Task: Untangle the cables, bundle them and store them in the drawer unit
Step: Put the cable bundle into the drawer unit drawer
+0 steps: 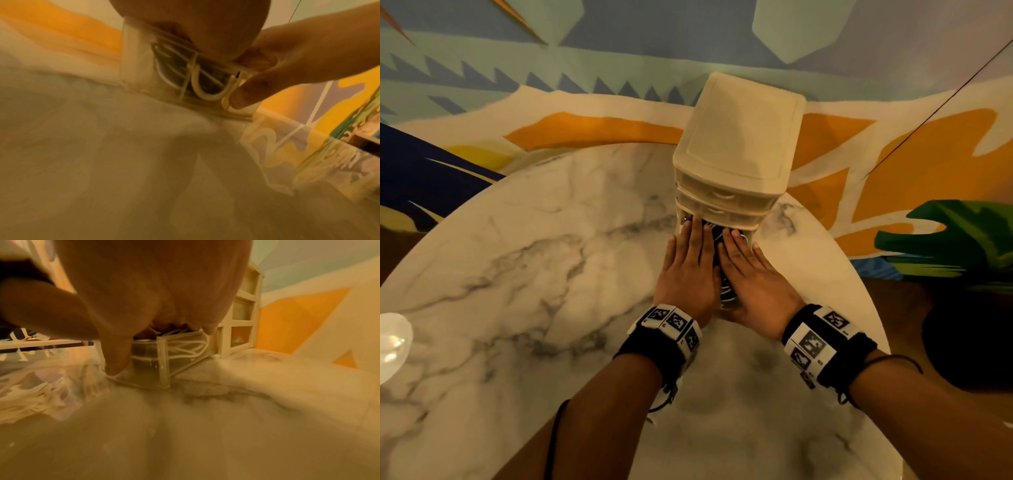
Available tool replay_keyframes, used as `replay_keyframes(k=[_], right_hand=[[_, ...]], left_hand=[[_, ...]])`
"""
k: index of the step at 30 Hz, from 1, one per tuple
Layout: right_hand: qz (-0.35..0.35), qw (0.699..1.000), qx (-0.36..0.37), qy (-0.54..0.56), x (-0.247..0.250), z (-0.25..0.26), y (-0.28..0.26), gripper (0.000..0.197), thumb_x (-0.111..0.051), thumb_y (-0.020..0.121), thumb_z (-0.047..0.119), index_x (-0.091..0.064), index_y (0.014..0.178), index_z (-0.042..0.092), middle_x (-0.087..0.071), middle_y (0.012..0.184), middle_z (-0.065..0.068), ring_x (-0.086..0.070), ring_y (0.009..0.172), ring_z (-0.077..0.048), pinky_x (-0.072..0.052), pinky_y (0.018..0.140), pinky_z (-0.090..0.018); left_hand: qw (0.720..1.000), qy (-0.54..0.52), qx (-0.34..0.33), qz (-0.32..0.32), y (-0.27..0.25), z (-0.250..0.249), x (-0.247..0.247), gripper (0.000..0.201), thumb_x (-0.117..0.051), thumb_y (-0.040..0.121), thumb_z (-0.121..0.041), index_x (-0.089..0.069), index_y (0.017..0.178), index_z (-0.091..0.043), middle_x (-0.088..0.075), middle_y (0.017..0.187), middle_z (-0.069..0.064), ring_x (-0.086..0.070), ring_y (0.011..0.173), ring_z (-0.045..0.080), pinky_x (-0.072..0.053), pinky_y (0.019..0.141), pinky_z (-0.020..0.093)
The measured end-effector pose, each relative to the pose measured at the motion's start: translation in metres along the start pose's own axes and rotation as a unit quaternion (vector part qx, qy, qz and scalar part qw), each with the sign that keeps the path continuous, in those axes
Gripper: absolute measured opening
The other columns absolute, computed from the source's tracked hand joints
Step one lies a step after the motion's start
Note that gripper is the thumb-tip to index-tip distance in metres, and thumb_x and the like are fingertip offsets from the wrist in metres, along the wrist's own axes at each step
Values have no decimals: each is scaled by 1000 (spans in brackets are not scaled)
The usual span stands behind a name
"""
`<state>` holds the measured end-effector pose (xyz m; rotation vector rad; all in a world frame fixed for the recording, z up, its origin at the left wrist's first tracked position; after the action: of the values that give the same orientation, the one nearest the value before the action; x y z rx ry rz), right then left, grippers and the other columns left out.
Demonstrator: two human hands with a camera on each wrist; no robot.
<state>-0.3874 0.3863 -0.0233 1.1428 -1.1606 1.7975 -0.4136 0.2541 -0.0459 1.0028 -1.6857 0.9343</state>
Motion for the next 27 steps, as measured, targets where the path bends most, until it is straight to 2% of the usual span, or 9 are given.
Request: replay_keyframes(k=[4,6,9,13,17,19,22,27], right_hand=[[1,1000,1,21,-3,-2,2,105,-54,81,61,9,150,11,20,157,-6,22,143,-18,2,120,-36],[2,1000,-1,24,-4,-4,6,105,-55,81,59,6,150,9,16,158,-8,19,144,-20,-2,121,-38],[7,1000,-1,30,-2,-2,9,106,-59,80,56,4,150,6,12,158,-11,16,145,-23,-1,121,-36],[-9,999,-23,34,0,6,3,98,-56,86,51,4,150,8,12,158,-11,14,146,-22,-6,120,-39],[-47,997,-52,43,-7,17,-9,92,-55,90,41,7,149,8,16,157,-11,14,146,-23,-2,120,-37],[-43,996,-58,59,-7,19,-9,91,-54,91,39,9,148,7,16,157,-12,15,145,-23,-2,121,-37],[-16,998,-51,37,-3,17,-5,91,-53,91,44,7,149,7,14,158,-12,14,146,-24,-4,121,-38],[15,999,-44,19,2,6,2,92,-51,90,50,4,150,7,12,158,-11,12,146,-22,-1,120,-35]], left_hand=[[999,-18,16,-37,-6,-3,2,61,-24,98,-33,-2,149,-8,0,158,11,2,146,22,8,116,32],[999,-23,33,-29,-1,-7,5,62,-28,97,-32,-6,149,-6,-5,158,13,-3,146,23,6,116,31],[998,-24,48,-21,10,-6,12,63,-30,96,-34,-9,149,-7,-10,157,12,-8,145,23,-2,118,33],[999,-21,44,11,9,-5,15,65,-28,96,-37,0,150,-12,-1,159,7,2,146,20,0,119,40],[999,-34,28,17,11,-1,20,65,-33,95,-36,-5,149,-11,-7,158,8,-5,146,21,-8,119,40],[999,-30,20,22,12,0,21,66,-34,94,-35,-6,149,-10,-8,158,9,-7,145,22,-11,119,41],[999,-14,19,33,12,0,21,65,-30,96,-36,-3,149,-11,-5,158,9,-3,146,22,-8,119,41],[998,39,8,51,-6,-5,18,63,-19,99,-40,5,149,-9,13,157,11,12,145,24,0,119,41]])
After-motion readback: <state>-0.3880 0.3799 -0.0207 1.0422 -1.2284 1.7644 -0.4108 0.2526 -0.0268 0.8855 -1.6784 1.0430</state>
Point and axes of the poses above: each hand's wrist, its own y-axis towards the middle knuckle, its own x-axis out of the back of the hand, z = x × y, the point moved 1 cm from there along y, towards the middle knuckle
